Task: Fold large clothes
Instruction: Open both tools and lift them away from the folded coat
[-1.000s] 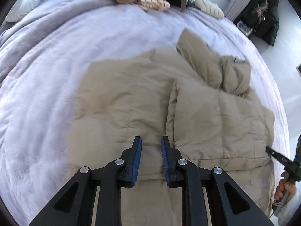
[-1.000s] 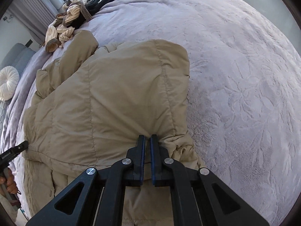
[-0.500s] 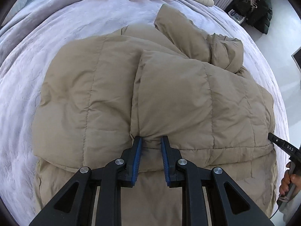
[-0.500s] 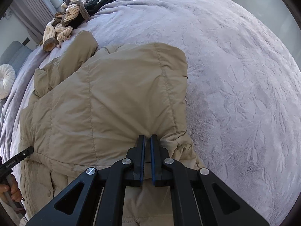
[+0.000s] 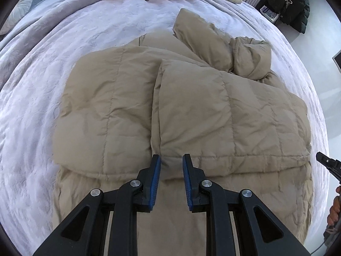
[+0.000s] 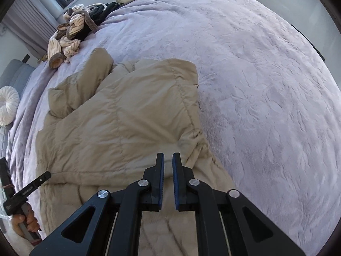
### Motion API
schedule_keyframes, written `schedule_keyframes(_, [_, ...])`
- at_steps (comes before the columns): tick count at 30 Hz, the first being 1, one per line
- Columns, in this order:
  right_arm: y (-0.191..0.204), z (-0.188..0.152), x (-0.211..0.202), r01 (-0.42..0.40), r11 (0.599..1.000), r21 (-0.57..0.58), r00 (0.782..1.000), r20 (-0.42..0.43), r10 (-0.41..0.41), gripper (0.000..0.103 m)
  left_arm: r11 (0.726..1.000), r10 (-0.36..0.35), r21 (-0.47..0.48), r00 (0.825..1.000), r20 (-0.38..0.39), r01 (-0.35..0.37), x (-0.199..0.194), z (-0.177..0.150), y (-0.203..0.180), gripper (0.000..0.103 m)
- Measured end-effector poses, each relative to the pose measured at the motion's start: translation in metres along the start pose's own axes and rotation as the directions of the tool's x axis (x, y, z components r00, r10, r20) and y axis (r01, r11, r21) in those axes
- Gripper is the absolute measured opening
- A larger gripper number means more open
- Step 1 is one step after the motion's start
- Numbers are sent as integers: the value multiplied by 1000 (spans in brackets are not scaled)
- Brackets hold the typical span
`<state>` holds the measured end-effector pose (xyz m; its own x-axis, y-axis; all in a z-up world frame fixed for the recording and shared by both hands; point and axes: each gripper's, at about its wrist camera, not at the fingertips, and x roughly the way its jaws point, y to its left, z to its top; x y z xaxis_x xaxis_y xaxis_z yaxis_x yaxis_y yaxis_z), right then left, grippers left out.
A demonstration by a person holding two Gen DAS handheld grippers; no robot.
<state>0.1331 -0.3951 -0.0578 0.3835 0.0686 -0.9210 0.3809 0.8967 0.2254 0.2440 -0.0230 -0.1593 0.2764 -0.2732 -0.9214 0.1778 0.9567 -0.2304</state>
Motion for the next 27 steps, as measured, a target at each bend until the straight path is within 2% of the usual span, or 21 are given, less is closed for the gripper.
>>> schedule_keyframes(12, [22,-49,-34,-56,998,35,996,-73,58,9,998,37,47,999,-30,-35,-58,-40,-2,23])
schedule_keyframes(13, [25,-54,-37,-62,997,39,995,-79,65,11,998,38,50,999,-31,-37,-61,-44,-2,29])
schedule_keyframes(14, [26,-58,-39,-64,997,41,994,-83,67,17,998,39,49,998,-38,-37,-66,-50,-2,43])
schedule_keyframes(15, [28,-63,-42,-64,997,43,994,-85,67,21,998,41,47,998,-41,-39,-69,-53,-1,83])
schedule_keyframes(16, [29,-66,-44,-63,997,45,994,-86,67,31,998,48,45,998,-26,-47,-76,-58,0,95])
schedule_keyframes(17, [32,-71,-48,-63,997,48,994,-86,66,40,998,50,48,999,-13,-49,-80,-60,0,95])
schedule_keyframes(24, [41,-87,-63,-59,997,54,993,-95,64,44,997,45,60,998,-39,-42,-103,-81,5,96])
schedule_keyframes(25, [43,-88,-66,-61,997,54,994,-89,66,51,997,47,58,998,-38,-45,-106,-83,6,96])
schedule_keyframes(26, [44,-89,-68,-62,996,57,994,-83,66,64,997,52,53,998,-37,-50,-108,-86,7,96])
schedule_keyframes(27, [45,-91,-72,-59,996,63,996,-70,63,73,997,59,47,998,-35,-57,-110,-88,9,96])
